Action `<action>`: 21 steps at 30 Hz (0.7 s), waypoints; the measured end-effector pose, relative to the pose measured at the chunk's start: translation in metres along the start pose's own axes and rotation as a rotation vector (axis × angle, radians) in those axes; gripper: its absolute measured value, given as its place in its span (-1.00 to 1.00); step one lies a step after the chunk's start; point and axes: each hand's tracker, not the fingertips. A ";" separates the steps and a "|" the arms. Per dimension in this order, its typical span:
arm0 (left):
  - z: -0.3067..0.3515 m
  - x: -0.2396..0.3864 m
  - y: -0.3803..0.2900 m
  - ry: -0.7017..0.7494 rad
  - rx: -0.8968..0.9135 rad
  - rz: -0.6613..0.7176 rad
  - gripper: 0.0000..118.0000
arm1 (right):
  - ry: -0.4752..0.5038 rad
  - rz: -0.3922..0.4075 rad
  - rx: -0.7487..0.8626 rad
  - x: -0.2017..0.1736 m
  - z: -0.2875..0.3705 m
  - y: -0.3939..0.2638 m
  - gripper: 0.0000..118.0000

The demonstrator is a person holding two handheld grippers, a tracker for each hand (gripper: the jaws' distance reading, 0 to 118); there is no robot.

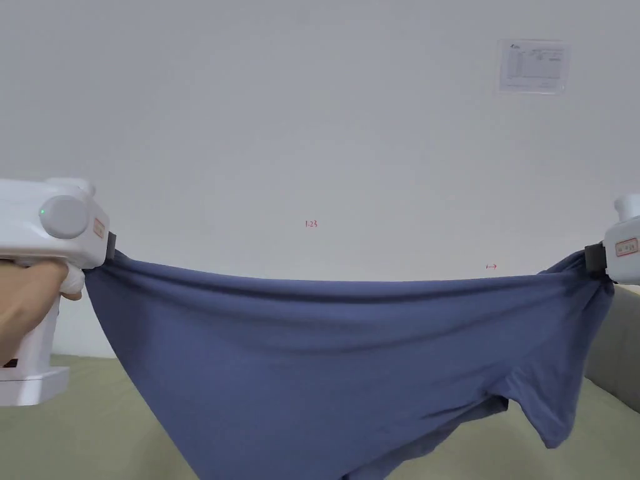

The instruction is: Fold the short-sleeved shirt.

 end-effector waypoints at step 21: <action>-0.034 0.001 -0.228 -0.051 -0.225 -0.132 -0.96 | 0.054 0.070 -0.274 -0.013 -0.001 -0.246 -0.96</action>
